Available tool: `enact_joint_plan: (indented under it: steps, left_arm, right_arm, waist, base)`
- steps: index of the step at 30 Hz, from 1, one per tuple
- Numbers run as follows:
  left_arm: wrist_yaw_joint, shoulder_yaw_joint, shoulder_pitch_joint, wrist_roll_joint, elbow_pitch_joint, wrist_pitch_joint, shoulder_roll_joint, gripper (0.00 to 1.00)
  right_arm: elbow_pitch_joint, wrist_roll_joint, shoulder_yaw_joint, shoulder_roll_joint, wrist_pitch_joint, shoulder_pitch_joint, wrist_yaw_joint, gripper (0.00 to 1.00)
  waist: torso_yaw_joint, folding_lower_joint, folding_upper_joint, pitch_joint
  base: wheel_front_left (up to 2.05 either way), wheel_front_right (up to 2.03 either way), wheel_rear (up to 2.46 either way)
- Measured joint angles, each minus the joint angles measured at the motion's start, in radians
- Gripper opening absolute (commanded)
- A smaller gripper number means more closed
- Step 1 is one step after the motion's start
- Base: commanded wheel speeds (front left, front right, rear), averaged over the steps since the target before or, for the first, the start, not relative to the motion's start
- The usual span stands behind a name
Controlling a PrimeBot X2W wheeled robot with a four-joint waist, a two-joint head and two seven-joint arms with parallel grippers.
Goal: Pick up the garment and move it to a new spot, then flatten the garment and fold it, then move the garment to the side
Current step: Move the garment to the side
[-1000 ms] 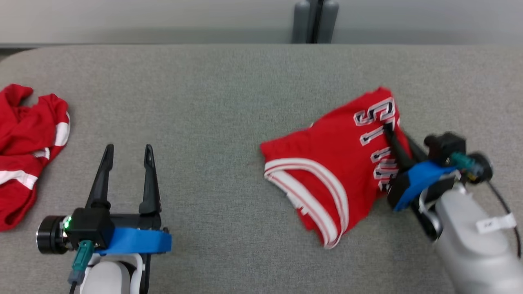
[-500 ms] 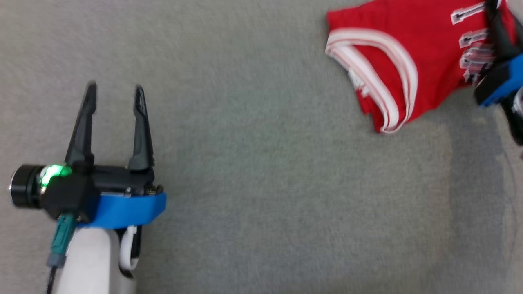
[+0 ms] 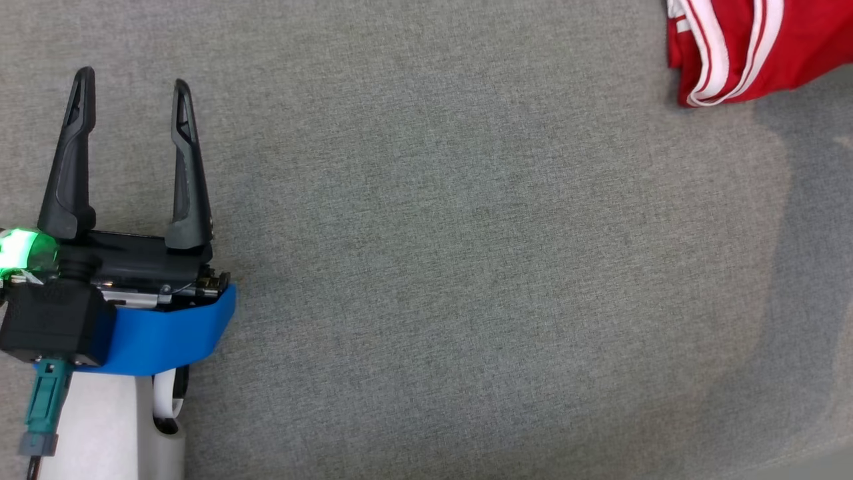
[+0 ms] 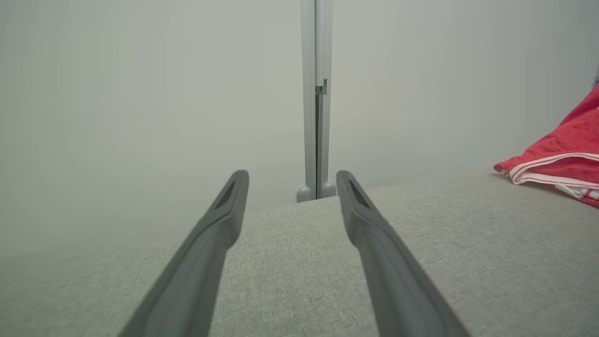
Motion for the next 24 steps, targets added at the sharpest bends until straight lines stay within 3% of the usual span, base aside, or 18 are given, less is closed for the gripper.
enact_joint_plan:
  steps: [9,10,11,19,24]
  left_arm:
    - [0.012,0.002,0.001,0.0,-0.04,0.0,0.024,1.0]
    - [0.016,0.001,0.001,0.0,-0.041,0.0,0.024,1.0]
    - [0.017,0.002,0.001,-0.002,-0.041,0.0,0.025,1.0]
    - [0.033,0.0,0.001,-0.021,-0.029,0.0,0.013,1.0]
    - [0.035,-0.001,0.007,-0.036,-0.002,0.0,0.0,1.0]
  right_arm:
    - [0.082,-0.032,0.061,-0.01,0.041,-0.121,0.0,0.0]
    - [0.099,-0.04,0.062,-0.008,0.044,-0.132,0.0,0.28]
    - [0.113,-0.053,0.064,-0.008,0.043,-0.144,0.0,1.0]
    - [0.149,-0.165,0.002,-0.005,-0.002,-0.201,0.0,1.0]
    - [0.036,-0.189,-0.082,0.034,-0.005,-0.148,0.0,1.0]
  waist:
    - [-0.004,-0.0001,0.0,0.031]
    - [-0.001,-0.0001,-0.0001,0.033]
    - [0.002,0.0,0.0,0.035]
    - [0.031,0.0,-0.0001,0.025]
    - [0.048,0.0,-0.0002,-0.02]
  base:
    - [0.0,0.0,0.0]
    - [0.0,0.0,0.0]
    - [0.0,0.0,0.0]
    - [0.0,0.0,0.0]
    - [0.0,0.0,0.0]
